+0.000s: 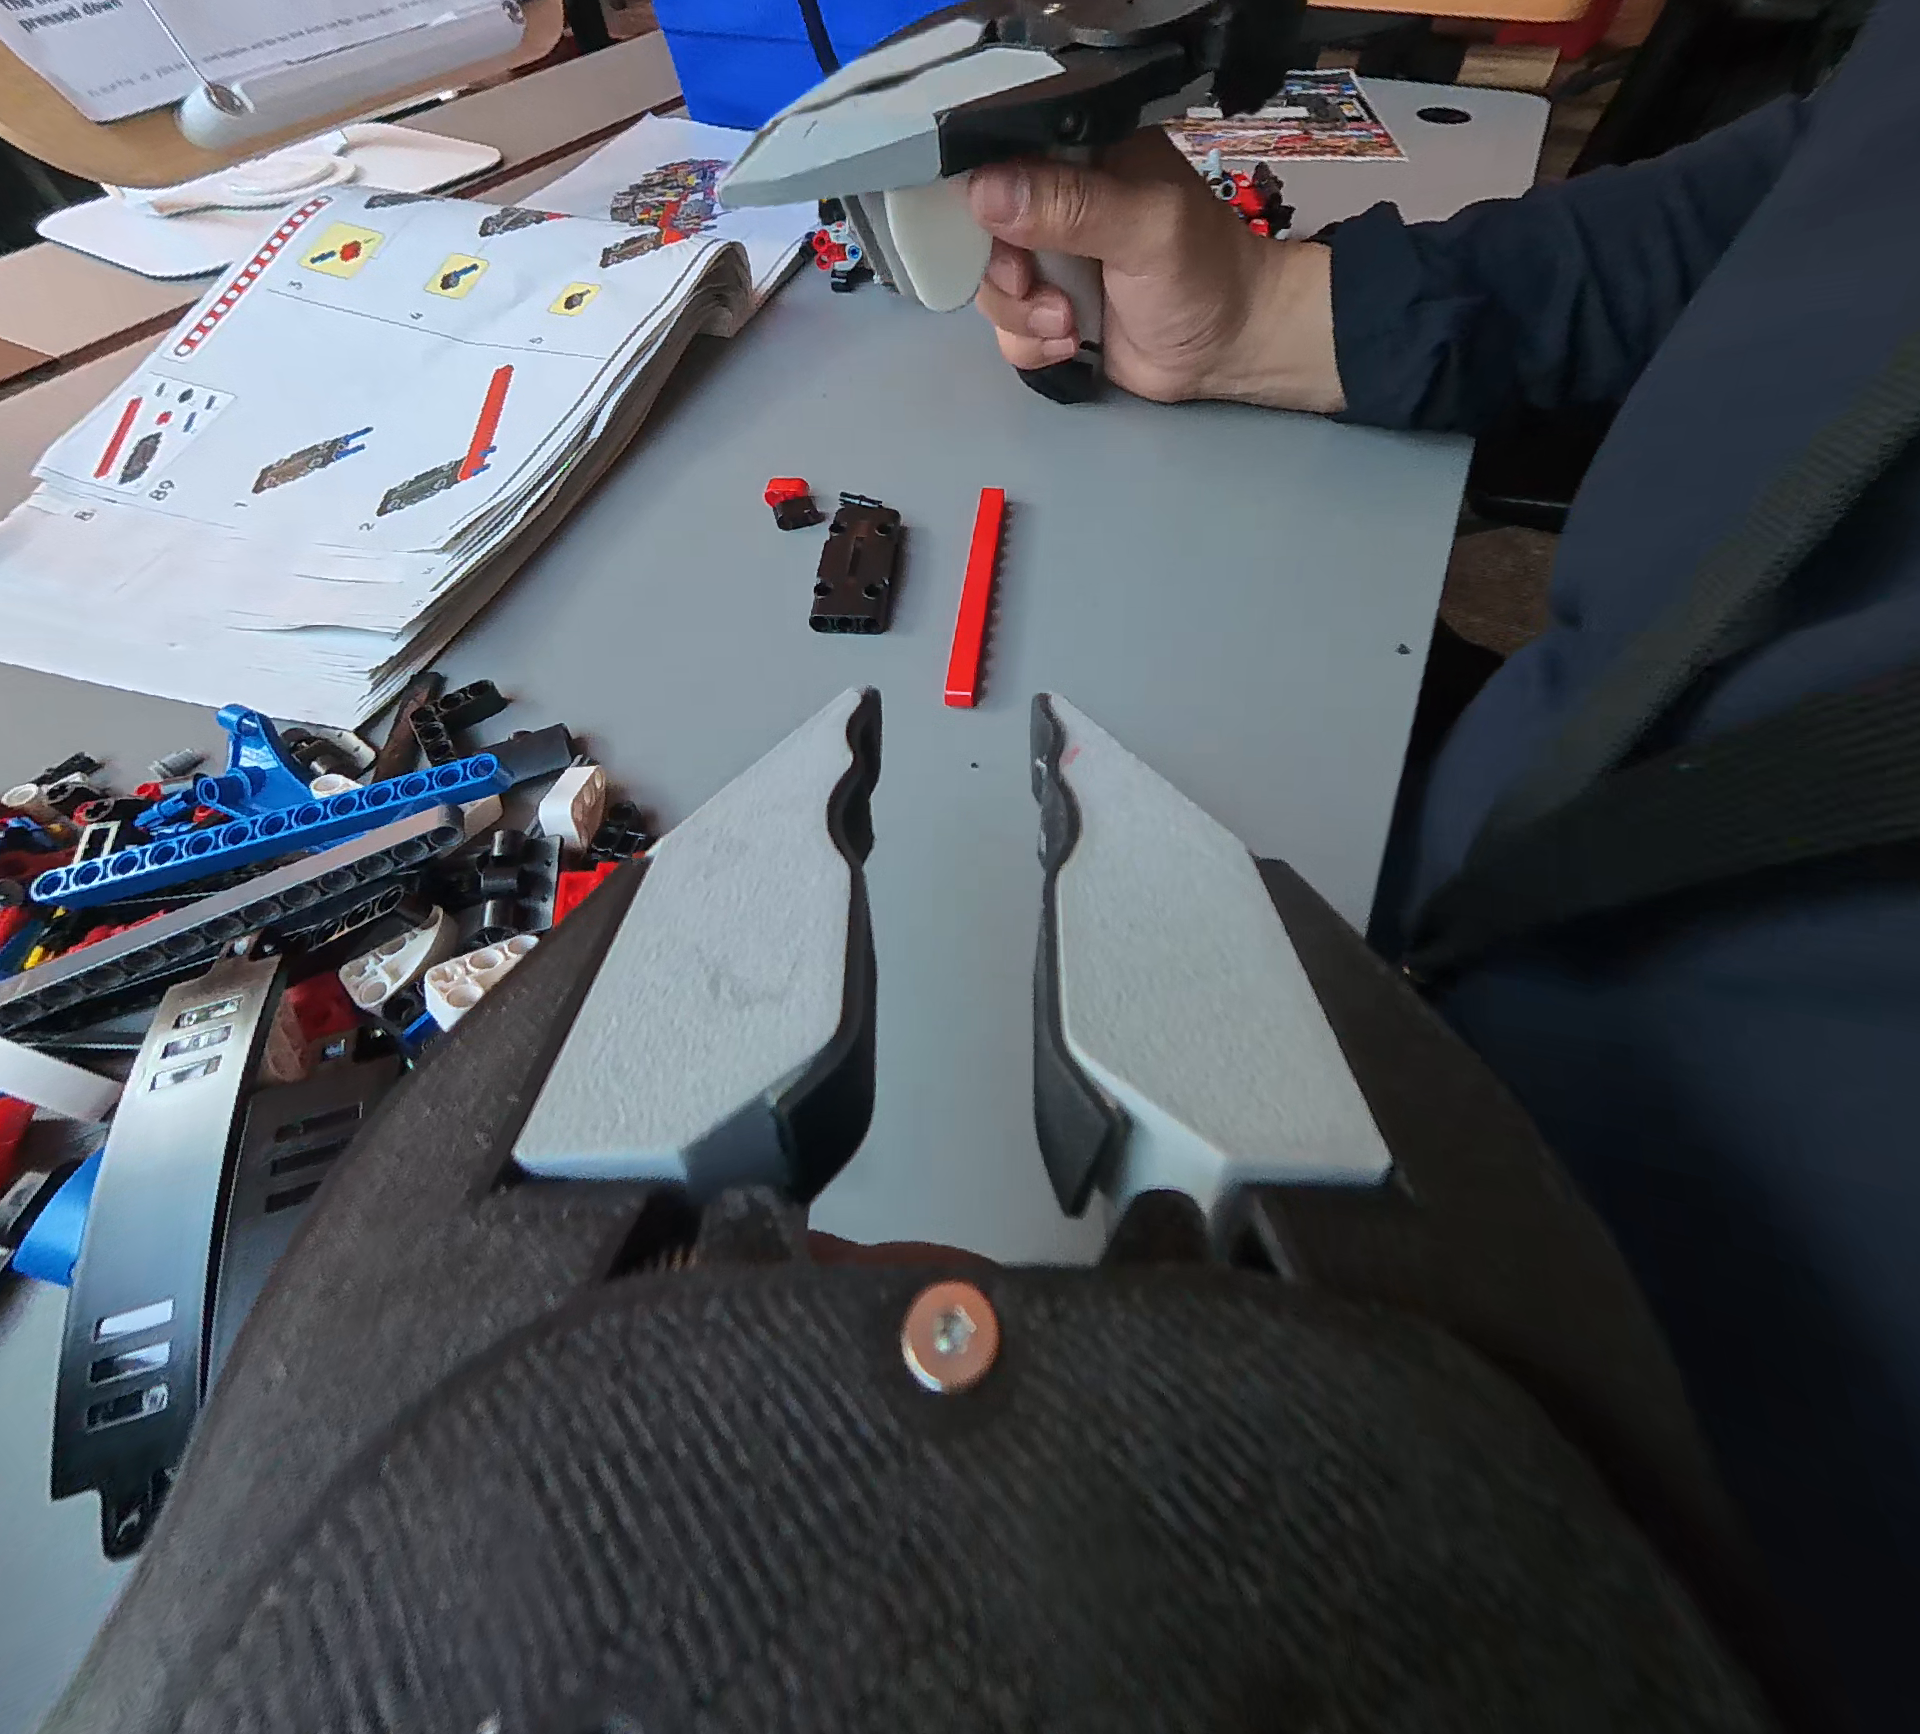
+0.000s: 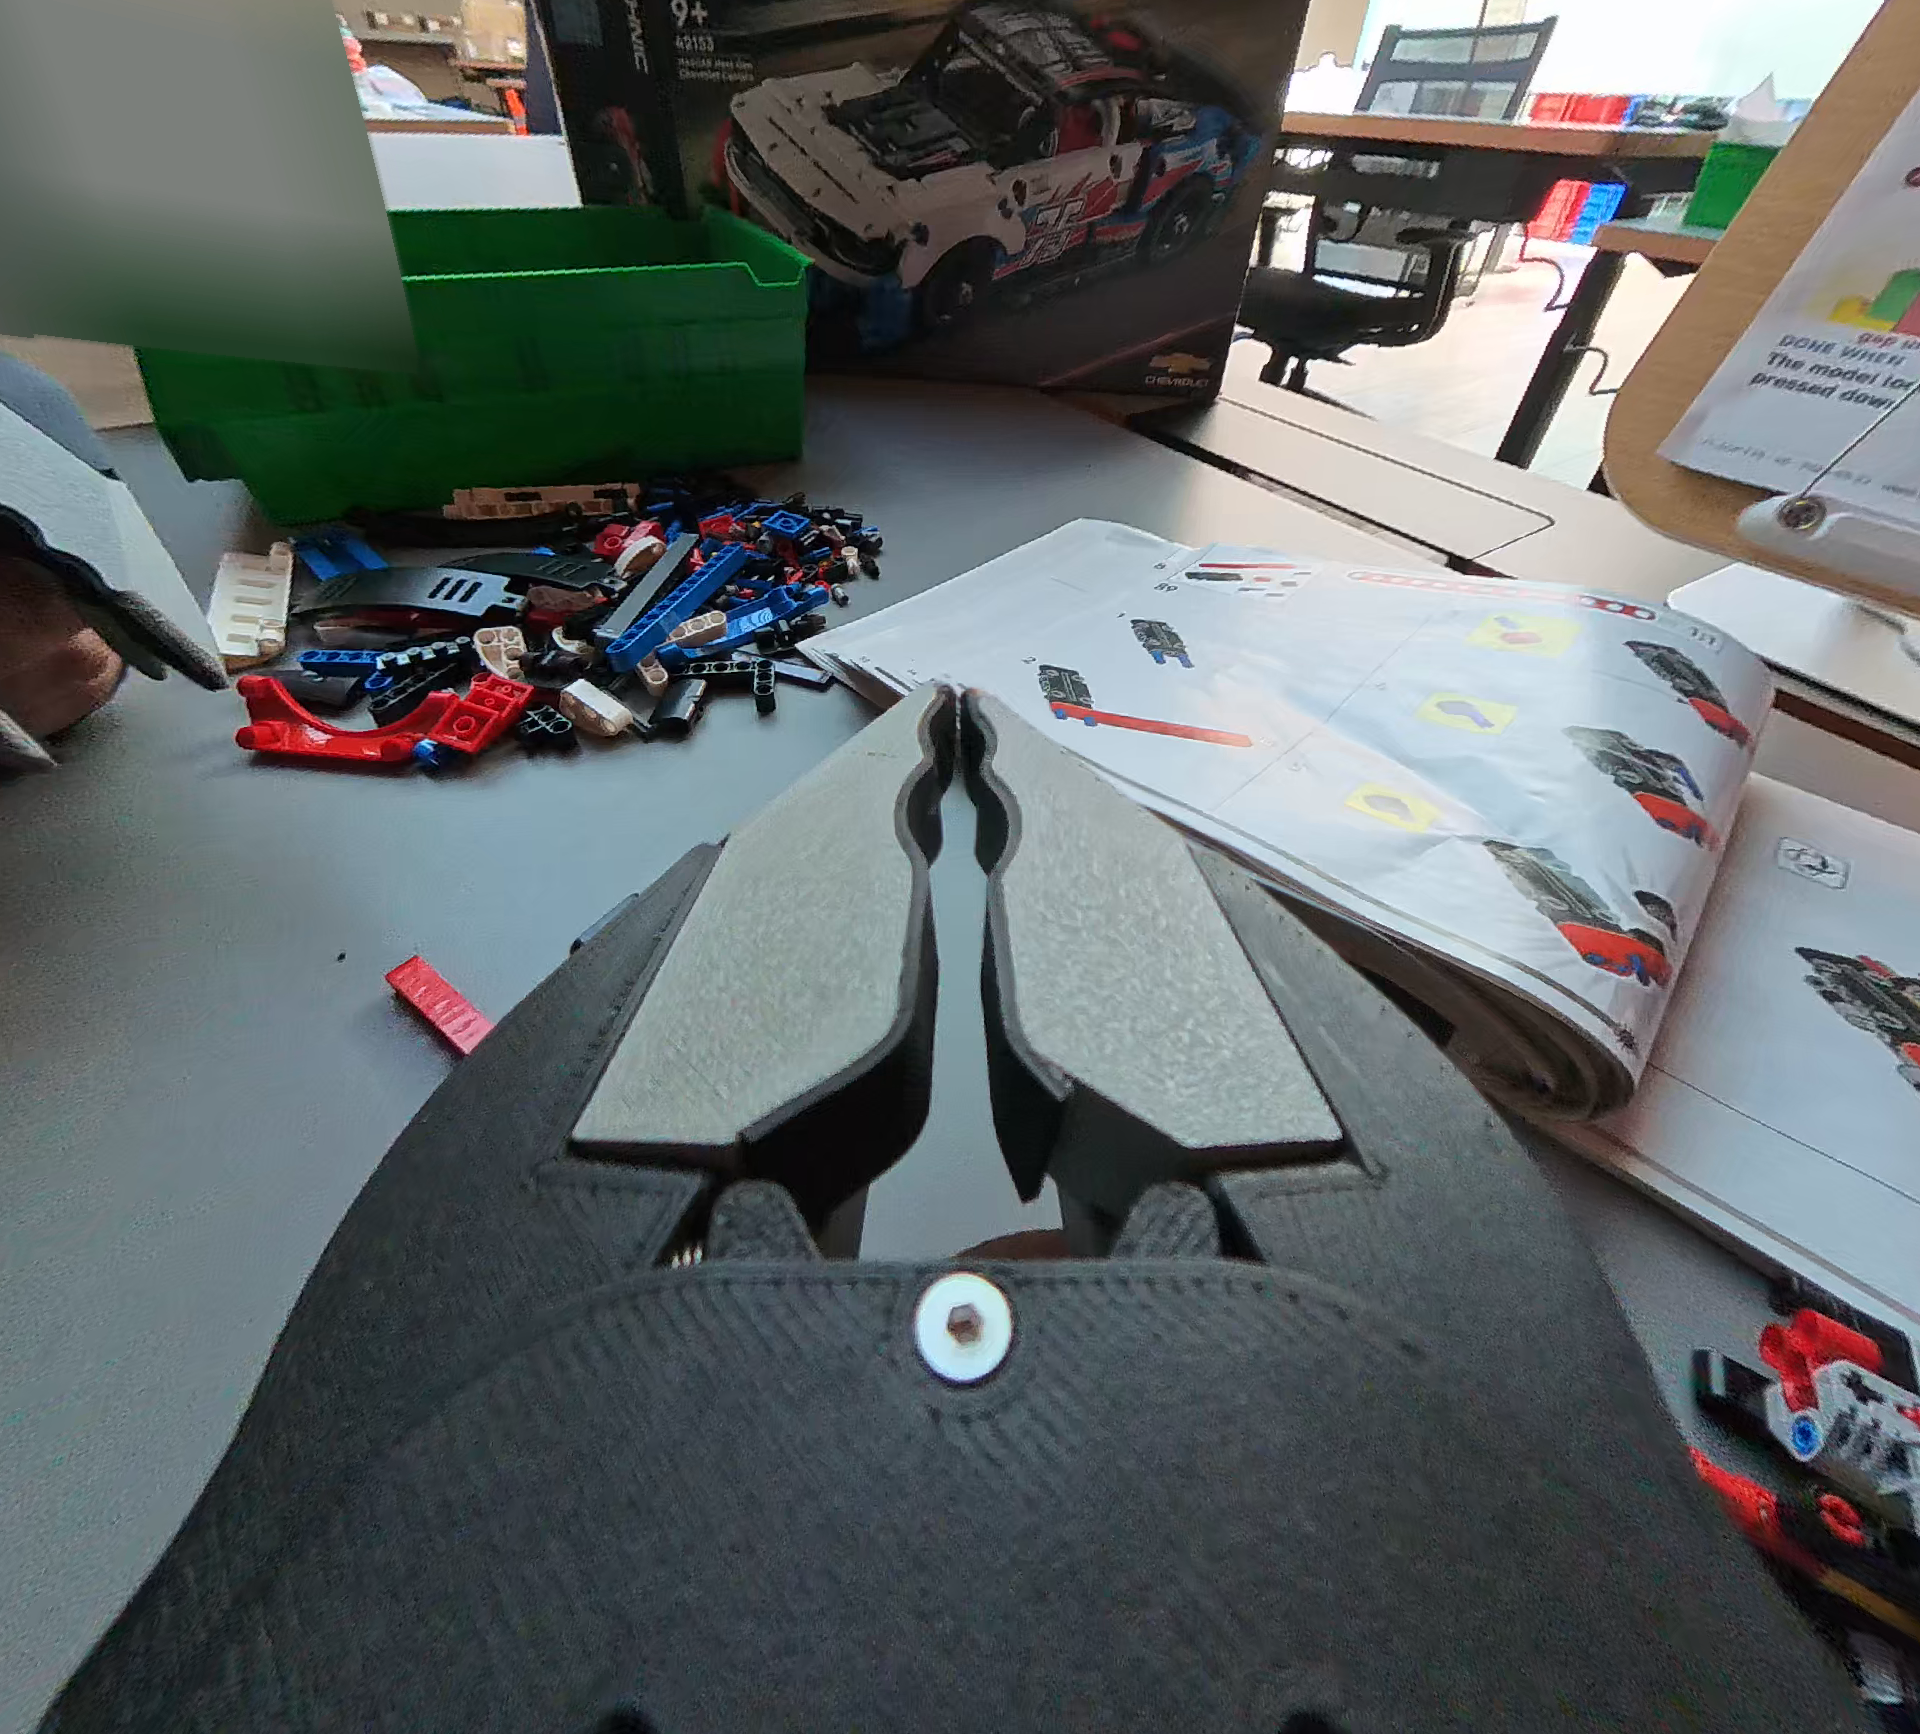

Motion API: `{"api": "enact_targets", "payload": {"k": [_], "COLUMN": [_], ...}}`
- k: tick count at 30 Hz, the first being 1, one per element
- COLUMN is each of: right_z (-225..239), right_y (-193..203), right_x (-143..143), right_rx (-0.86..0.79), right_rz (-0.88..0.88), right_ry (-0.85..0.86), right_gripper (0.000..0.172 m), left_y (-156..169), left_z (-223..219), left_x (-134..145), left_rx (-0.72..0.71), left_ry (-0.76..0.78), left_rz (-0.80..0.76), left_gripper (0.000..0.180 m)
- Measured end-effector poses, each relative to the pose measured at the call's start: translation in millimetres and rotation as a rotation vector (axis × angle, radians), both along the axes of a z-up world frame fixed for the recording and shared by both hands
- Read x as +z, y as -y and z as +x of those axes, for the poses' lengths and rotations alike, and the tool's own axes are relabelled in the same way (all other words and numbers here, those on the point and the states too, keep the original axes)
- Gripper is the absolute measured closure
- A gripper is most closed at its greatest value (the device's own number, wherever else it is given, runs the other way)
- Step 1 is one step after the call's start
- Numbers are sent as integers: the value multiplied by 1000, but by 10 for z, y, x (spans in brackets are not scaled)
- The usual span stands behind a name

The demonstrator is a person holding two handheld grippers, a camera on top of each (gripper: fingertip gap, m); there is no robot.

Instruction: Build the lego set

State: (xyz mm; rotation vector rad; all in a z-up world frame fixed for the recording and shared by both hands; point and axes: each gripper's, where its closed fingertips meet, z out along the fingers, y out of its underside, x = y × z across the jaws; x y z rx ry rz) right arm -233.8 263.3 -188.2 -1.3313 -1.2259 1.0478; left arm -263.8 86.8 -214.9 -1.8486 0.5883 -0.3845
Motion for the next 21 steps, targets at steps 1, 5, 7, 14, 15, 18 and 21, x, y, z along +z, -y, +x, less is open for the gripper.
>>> {"api": "enact_targets", "payload": {"k": [1, 5, 7, 14, 15, 18, 21], "right_z": [-12, -40, -38, -25, -25, -24, -22], "right_y": [3, 24, 19, -6, -7, -10, -12], "right_x": [-19, -59, -57, -40, -41, -41, -37], "right_rx": [9, 20, 20, 16, 14, 11, 11], "right_rz": [-11, -2, -7, -27, -27, -26, -28], "right_ry": [13, 43, 41, 26, 27, 27, 24], "right_gripper": [172, 172, 172, 172, 172, 172, 172], "left_y": [-5, -18, -25, -34, -35, -38, -38], "left_z": [0, -2, -4, -2, -1, 1, 5], "left_x": [5, 22, 19, 0, -1, -10, -16], "left_rx": [-3, -7, -7, -1, -1, -1, -4], "left_ry": [5, 21, 23, 10, 9, 5, 4], "left_rz": [1, 4, 0, -6, -7, -12, -16], "left_gripper": [153, 154, 154, 154, 154, 154, 154]}}
